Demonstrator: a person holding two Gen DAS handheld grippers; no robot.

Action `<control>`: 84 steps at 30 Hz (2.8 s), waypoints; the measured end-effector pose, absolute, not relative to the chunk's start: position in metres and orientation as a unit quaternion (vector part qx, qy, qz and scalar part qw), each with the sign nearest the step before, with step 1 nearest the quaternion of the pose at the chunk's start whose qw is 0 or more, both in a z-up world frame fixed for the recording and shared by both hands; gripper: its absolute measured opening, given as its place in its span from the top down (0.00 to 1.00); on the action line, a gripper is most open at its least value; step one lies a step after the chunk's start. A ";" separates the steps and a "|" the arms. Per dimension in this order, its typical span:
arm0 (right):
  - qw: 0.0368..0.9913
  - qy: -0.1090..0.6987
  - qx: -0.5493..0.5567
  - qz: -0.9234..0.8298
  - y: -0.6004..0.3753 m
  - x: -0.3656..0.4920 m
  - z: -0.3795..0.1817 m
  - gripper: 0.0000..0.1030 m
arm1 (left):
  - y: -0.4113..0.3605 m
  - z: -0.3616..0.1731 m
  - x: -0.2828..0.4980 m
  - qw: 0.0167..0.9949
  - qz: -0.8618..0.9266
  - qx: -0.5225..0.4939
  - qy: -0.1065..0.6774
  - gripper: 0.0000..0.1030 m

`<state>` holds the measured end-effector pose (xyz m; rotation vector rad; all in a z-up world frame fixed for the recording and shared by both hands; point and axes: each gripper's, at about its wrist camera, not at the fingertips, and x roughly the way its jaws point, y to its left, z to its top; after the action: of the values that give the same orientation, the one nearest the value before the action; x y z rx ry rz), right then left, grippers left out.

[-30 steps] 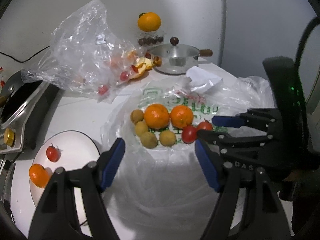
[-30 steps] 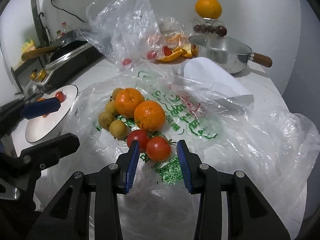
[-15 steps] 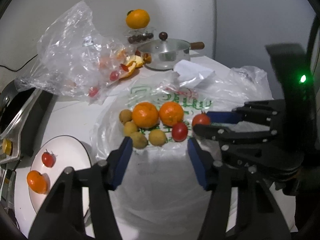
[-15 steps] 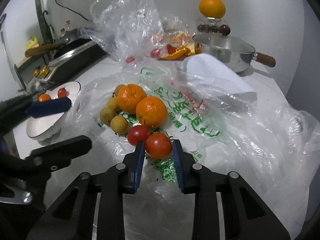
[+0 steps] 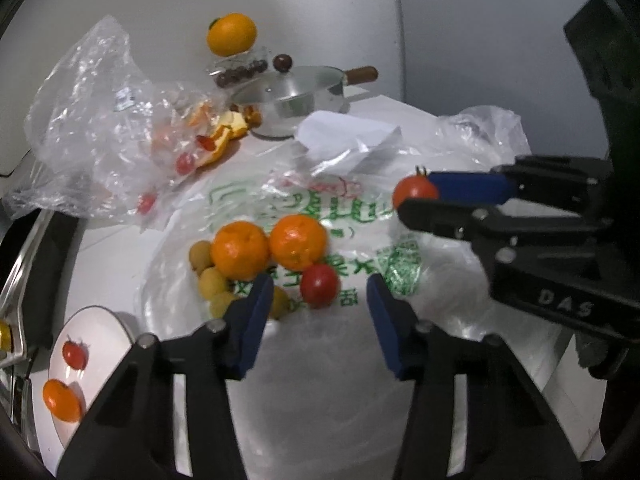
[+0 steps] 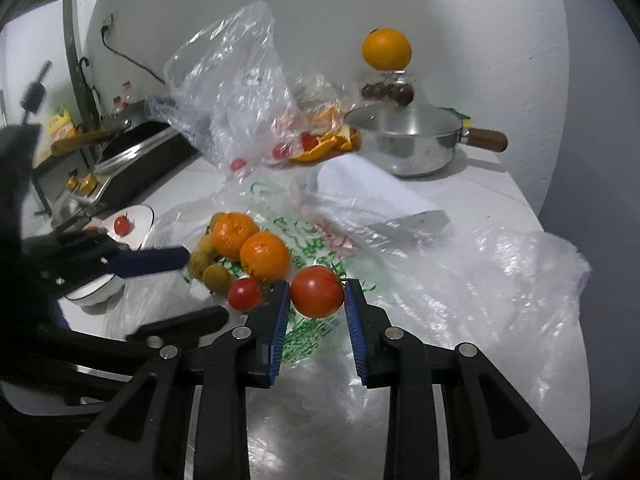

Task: Organize fruits
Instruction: 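Grasp a red tomato with the right tool while the left tool grasps another tomato, then carry both held tomatoes from the bag toward the white plate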

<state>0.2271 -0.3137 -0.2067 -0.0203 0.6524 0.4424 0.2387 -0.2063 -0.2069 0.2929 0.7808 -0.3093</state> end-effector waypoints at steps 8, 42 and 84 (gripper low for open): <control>0.925 0.309 -0.002 0.220 -0.322 0.230 -0.207 0.71 | -0.217 -0.220 0.255 0.893 -0.151 0.156 0.395 0.59; 0.932 0.293 -0.015 0.211 -0.317 0.217 -0.190 0.71 | -0.206 -0.203 0.244 0.897 -0.182 0.113 0.387 0.74; 0.930 0.270 -0.080 0.235 -0.219 0.162 -0.149 0.71 | -0.089 -0.161 0.170 0.927 -0.150 0.047 0.339 0.74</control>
<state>0.1620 -0.2186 -0.1486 -0.1637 0.5532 0.4822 0.1704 -0.0890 -0.1612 0.0959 0.6957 -0.3078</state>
